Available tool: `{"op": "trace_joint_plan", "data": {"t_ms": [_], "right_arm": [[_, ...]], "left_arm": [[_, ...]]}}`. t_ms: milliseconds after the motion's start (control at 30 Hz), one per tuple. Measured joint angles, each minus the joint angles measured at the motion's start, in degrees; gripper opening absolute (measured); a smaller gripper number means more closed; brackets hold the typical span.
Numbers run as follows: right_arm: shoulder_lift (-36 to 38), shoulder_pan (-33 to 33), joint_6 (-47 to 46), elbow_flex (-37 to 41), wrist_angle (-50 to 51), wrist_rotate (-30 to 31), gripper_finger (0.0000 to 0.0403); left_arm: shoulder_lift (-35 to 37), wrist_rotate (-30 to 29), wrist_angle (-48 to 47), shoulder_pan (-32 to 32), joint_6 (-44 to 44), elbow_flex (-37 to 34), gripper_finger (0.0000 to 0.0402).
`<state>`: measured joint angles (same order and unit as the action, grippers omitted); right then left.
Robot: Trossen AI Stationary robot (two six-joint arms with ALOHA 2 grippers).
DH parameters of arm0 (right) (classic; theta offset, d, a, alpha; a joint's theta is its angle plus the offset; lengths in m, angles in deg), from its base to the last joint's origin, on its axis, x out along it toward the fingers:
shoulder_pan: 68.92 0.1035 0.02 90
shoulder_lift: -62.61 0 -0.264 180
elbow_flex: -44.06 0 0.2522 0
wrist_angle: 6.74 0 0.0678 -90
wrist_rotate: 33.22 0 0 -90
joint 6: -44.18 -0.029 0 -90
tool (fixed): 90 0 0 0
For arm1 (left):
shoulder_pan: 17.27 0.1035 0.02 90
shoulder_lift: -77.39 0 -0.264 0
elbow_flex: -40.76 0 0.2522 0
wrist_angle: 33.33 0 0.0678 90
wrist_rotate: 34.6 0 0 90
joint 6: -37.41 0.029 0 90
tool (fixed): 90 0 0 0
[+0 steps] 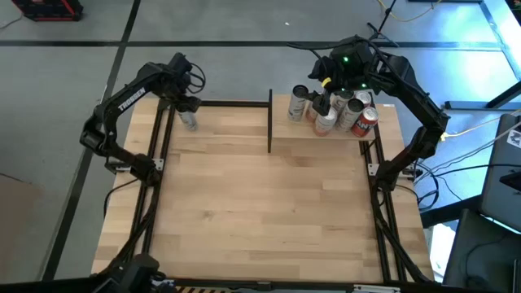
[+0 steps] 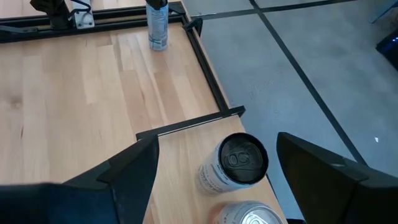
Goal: Place canned beverage on shelf
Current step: Put the white blue soda can on the shelf aligned with the other white blue soda can
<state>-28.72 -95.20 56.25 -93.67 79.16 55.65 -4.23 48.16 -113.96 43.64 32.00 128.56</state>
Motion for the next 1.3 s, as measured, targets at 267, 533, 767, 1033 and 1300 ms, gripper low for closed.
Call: {"op": "trace_joint_plan", "data": {"t_ms": [267,533,767,1033,1300], "right_arm": [[-0.01,0.00,0.00,0.00,0.00,0.00,0.0312],[-0.47,0.00,-0.51,0.00,0.13,0.00,0.0312],[-2.05,0.38,-2.64,0.11,2.98,-1.36,0.0312],[1.10,8.89,-3.03,9.00,-0.02,-9.38,0.0312],[8.67,21.30,-8.84,26.33,-6.95,-4.38,0.0312]], "left_arm": [[-4.20,-0.51,-0.50,0.00,0.15,0.00,0.0339],[-6.06,1.96,-3.69,0.00,1.11,-0.04,0.0276],[-5.45,4.68,-7.49,-1.12,0.82,0.08,0.0217],[-0.09,7.18,-22.10,-15.76,-7.46,7.77,0.0217],[1.88,7.61,-22.19,-40.72,-29.51,13.53,0.0217]]}}
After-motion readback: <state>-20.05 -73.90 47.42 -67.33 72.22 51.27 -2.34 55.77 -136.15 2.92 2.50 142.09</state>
